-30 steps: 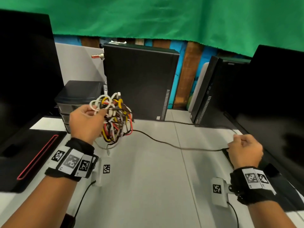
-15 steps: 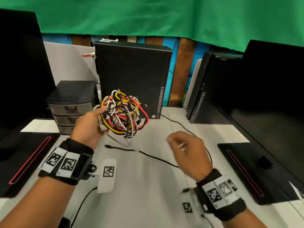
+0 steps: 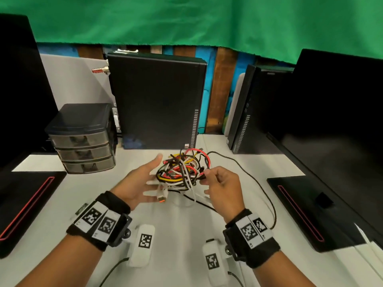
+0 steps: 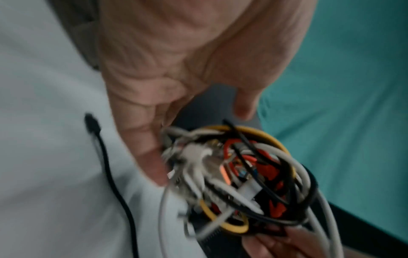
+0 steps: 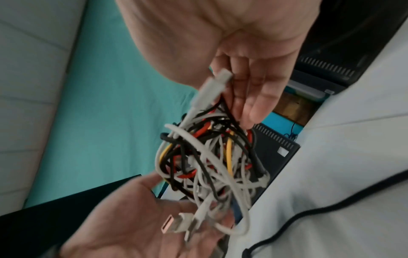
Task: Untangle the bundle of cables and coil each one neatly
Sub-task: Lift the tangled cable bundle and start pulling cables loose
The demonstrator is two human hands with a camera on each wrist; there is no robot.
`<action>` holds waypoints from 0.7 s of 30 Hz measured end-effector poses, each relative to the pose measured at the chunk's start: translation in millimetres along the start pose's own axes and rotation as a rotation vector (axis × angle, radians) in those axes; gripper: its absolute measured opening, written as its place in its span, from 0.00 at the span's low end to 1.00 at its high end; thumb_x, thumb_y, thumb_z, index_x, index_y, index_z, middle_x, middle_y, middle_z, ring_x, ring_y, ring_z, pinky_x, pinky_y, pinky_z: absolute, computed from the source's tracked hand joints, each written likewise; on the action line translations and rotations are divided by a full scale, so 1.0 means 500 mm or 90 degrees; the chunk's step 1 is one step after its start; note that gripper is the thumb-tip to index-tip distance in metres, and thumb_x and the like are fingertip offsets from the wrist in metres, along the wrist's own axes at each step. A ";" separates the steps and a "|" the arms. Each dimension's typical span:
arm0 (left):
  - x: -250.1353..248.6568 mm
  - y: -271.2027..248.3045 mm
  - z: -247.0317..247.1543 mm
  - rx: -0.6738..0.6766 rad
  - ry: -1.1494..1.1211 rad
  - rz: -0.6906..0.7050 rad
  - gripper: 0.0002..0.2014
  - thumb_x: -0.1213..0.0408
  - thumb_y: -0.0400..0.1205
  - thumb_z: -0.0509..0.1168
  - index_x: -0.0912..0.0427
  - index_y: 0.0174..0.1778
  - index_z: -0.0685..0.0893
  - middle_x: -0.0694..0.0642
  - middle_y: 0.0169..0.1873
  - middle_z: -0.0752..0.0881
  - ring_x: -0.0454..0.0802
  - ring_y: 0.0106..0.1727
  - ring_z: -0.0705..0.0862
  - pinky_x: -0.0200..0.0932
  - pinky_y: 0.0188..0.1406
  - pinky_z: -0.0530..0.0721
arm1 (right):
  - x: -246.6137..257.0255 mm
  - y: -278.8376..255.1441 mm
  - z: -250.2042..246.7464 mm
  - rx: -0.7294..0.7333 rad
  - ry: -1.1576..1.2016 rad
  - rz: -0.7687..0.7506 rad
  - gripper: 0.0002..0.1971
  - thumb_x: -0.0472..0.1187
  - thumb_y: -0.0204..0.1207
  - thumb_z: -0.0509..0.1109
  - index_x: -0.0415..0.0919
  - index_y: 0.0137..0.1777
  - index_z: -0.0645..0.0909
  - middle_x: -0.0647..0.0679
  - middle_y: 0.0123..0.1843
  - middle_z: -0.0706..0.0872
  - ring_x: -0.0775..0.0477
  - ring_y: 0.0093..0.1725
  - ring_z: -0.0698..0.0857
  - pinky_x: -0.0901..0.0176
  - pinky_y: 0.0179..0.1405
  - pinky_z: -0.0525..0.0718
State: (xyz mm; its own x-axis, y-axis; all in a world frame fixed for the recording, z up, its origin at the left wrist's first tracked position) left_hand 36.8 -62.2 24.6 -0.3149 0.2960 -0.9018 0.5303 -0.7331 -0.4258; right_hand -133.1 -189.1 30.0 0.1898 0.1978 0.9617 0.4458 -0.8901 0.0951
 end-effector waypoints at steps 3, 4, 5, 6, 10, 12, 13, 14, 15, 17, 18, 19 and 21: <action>-0.017 -0.014 0.026 0.043 0.244 0.154 0.75 0.16 0.43 0.71 0.37 0.87 0.48 0.39 0.81 0.60 0.49 0.83 0.62 0.58 0.82 0.63 | 0.000 -0.002 -0.003 0.046 -0.011 -0.010 0.12 0.38 0.86 0.63 0.39 0.40 0.81 0.44 0.41 0.91 0.49 0.42 0.90 0.39 0.44 0.91; -0.018 -0.021 0.045 0.063 0.381 0.214 0.77 0.18 0.42 0.73 0.35 0.86 0.42 0.36 0.84 0.50 0.46 0.87 0.50 0.57 0.85 0.55 | 0.005 -0.003 0.000 0.077 0.019 -0.015 0.12 0.36 0.87 0.62 0.39 0.40 0.79 0.40 0.42 0.90 0.50 0.41 0.89 0.45 0.40 0.91; -0.010 -0.021 0.058 0.056 0.517 0.257 0.77 0.21 0.44 0.75 0.35 0.86 0.39 0.35 0.84 0.45 0.45 0.87 0.43 0.57 0.86 0.51 | 0.015 -0.006 0.003 0.114 0.048 -0.022 0.12 0.35 0.87 0.62 0.38 0.41 0.78 0.38 0.42 0.89 0.51 0.39 0.88 0.52 0.36 0.89; -0.003 -0.016 0.065 0.026 0.600 0.303 0.74 0.25 0.47 0.78 0.37 0.86 0.42 0.36 0.84 0.49 0.46 0.87 0.47 0.57 0.86 0.54 | 0.024 -0.008 0.006 0.147 0.070 -0.034 0.11 0.35 0.87 0.61 0.36 0.42 0.78 0.38 0.40 0.88 0.51 0.38 0.86 0.57 0.35 0.87; 0.008 0.011 0.037 -0.096 0.579 0.393 0.39 0.36 0.64 0.79 0.37 0.71 0.73 0.38 0.56 0.88 0.40 0.56 0.87 0.46 0.58 0.86 | 0.043 -0.005 -0.011 0.149 0.077 -0.043 0.09 0.36 0.85 0.66 0.32 0.45 0.83 0.53 0.26 0.82 0.56 0.29 0.80 0.66 0.35 0.81; 0.015 0.007 0.042 -0.058 0.601 0.391 0.24 0.38 0.68 0.78 0.38 0.57 0.85 0.34 0.44 0.90 0.31 0.45 0.87 0.40 0.49 0.87 | 0.044 0.002 -0.026 0.136 0.075 -0.018 0.11 0.41 0.82 0.71 0.34 0.43 0.87 0.50 0.23 0.81 0.53 0.25 0.78 0.59 0.39 0.82; 0.018 0.002 0.047 -0.052 0.596 0.394 0.17 0.40 0.69 0.78 0.39 0.49 0.87 0.33 0.40 0.90 0.29 0.42 0.86 0.36 0.45 0.86 | 0.047 0.004 -0.031 0.144 0.060 -0.012 0.11 0.42 0.81 0.73 0.36 0.41 0.89 0.47 0.23 0.81 0.51 0.26 0.78 0.54 0.44 0.83; 0.019 -0.001 0.051 -0.058 0.574 0.398 0.12 0.43 0.70 0.79 0.40 0.43 0.87 0.33 0.37 0.89 0.29 0.40 0.86 0.35 0.42 0.85 | 0.050 0.005 -0.036 0.161 0.058 -0.012 0.10 0.42 0.81 0.73 0.38 0.41 0.90 0.46 0.24 0.81 0.51 0.27 0.79 0.54 0.48 0.83; 0.021 0.002 0.051 -0.068 0.539 0.394 0.10 0.45 0.70 0.80 0.42 0.40 0.87 0.35 0.36 0.90 0.30 0.39 0.86 0.36 0.42 0.85 | 0.057 0.003 -0.041 0.188 0.075 -0.018 0.09 0.39 0.81 0.73 0.37 0.41 0.90 0.46 0.25 0.81 0.52 0.29 0.80 0.57 0.49 0.82; 0.022 0.022 0.033 -0.105 0.454 0.367 0.09 0.50 0.71 0.81 0.46 0.39 0.90 0.39 0.36 0.91 0.34 0.38 0.88 0.43 0.45 0.89 | 0.073 -0.004 -0.056 0.247 0.158 -0.028 0.08 0.37 0.78 0.73 0.32 0.41 0.88 0.46 0.28 0.82 0.51 0.34 0.83 0.58 0.51 0.81; 0.021 0.034 0.015 -0.127 0.410 0.342 0.09 0.51 0.71 0.81 0.48 0.40 0.90 0.41 0.36 0.92 0.37 0.39 0.90 0.46 0.47 0.90 | 0.081 -0.008 -0.067 0.270 0.202 -0.028 0.12 0.41 0.76 0.74 0.31 0.40 0.86 0.46 0.27 0.80 0.48 0.34 0.82 0.55 0.51 0.82; 0.018 0.043 -0.004 -0.148 0.371 0.318 0.09 0.51 0.71 0.82 0.49 0.40 0.91 0.42 0.36 0.92 0.40 0.39 0.91 0.50 0.49 0.90 | 0.088 -0.013 -0.079 0.291 0.222 -0.022 0.17 0.47 0.74 0.73 0.30 0.39 0.84 0.46 0.25 0.77 0.46 0.32 0.80 0.51 0.53 0.82; 0.010 0.050 -0.033 -0.180 0.336 0.300 0.09 0.53 0.70 0.82 0.49 0.41 0.91 0.43 0.36 0.93 0.43 0.39 0.92 0.53 0.50 0.91 | 0.094 -0.016 -0.097 0.310 0.152 0.002 0.24 0.60 0.77 0.71 0.35 0.42 0.88 0.47 0.21 0.71 0.46 0.26 0.76 0.44 0.60 0.82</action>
State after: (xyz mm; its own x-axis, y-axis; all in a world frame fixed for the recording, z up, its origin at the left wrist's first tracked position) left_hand 61.5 -68.7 8.4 0.3754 0.2963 -0.8782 0.7197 -0.6903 0.0747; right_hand -170.1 -192.6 86.7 0.0126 0.0460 0.9989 0.8101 -0.5861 0.0168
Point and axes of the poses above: each hand's wrist, its own y-axis towards the middle knuckle, its own z-axis out of the palm, x = y × z, the point moved 5 cm from there along y, towards the middle knuckle
